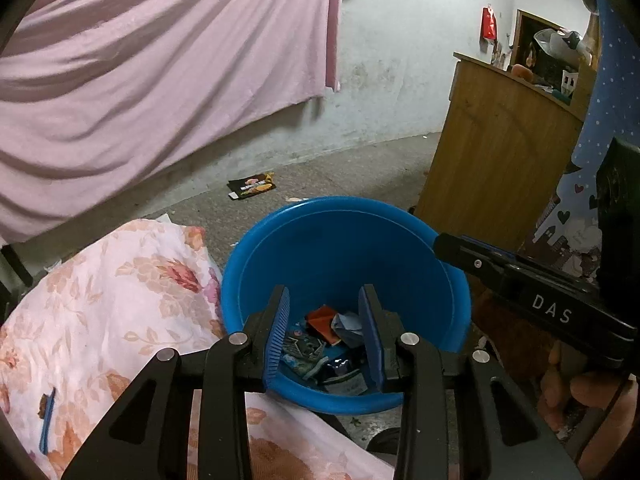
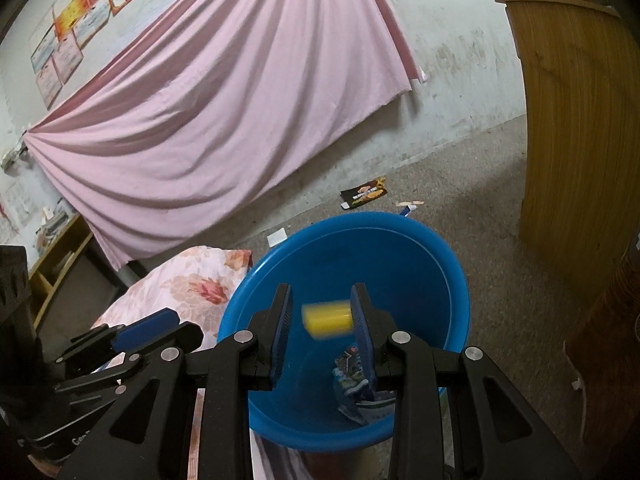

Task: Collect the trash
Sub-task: 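Open the left gripper to drop the toothpaste tube into the basin, then open the right gripper to drop the yellow cylinder into the basin, then move both tools back over the bed toward the blue pen and brown ring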

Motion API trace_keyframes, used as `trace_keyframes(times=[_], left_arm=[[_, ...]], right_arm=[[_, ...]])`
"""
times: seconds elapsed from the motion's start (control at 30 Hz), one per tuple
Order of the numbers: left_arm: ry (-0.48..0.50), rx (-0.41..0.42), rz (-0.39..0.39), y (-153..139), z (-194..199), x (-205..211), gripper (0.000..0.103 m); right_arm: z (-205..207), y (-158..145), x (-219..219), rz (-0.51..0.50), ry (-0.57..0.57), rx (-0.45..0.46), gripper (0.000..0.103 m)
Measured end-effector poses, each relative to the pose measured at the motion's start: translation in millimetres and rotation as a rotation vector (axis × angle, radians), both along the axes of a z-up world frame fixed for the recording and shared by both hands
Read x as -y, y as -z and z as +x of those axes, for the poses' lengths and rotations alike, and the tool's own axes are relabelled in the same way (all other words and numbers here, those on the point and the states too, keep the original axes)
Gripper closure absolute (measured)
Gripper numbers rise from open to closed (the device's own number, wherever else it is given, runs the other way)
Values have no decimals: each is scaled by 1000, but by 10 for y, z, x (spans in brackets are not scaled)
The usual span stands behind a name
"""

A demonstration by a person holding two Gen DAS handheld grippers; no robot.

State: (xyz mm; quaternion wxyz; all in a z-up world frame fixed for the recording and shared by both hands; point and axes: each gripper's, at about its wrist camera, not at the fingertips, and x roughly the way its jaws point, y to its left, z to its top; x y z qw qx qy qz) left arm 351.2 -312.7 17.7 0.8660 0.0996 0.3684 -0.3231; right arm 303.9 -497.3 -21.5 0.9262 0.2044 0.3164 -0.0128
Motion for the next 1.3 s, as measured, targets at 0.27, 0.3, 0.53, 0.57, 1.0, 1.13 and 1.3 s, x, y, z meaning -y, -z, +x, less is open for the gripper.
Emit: trace_keyframes(times=[0.27, 0.3, 0.53, 0.57, 1.0, 1.13, 1.3], left_arm=[[-21, 21, 1, -85, -24, -128, 66], [-26, 24, 3, -95, -26, -151, 66], [-66, 62, -2, -212, -64, -376, 48], [-77, 69, -6, -239, -67, -417, 45], [-287, 296, -238, -679, -295, -1279, 2], [-353, 376, -281, -793, -382, -1511, 2], [-420, 456, -308, -881, -513, -1790, 2]], right_arm=[[6, -26, -14, 2, 0, 13, 61], [7, -30, -16, 1, 1, 15, 61], [17, -51, -24, 7, 9, 38, 60], [19, -59, -30, 6, 11, 44, 59], [-34, -300, -280, -79, -10, 198, 26], [-73, -409, -418, -111, -37, 288, 16], [-216, -561, -672, -169, -62, 458, 0]])
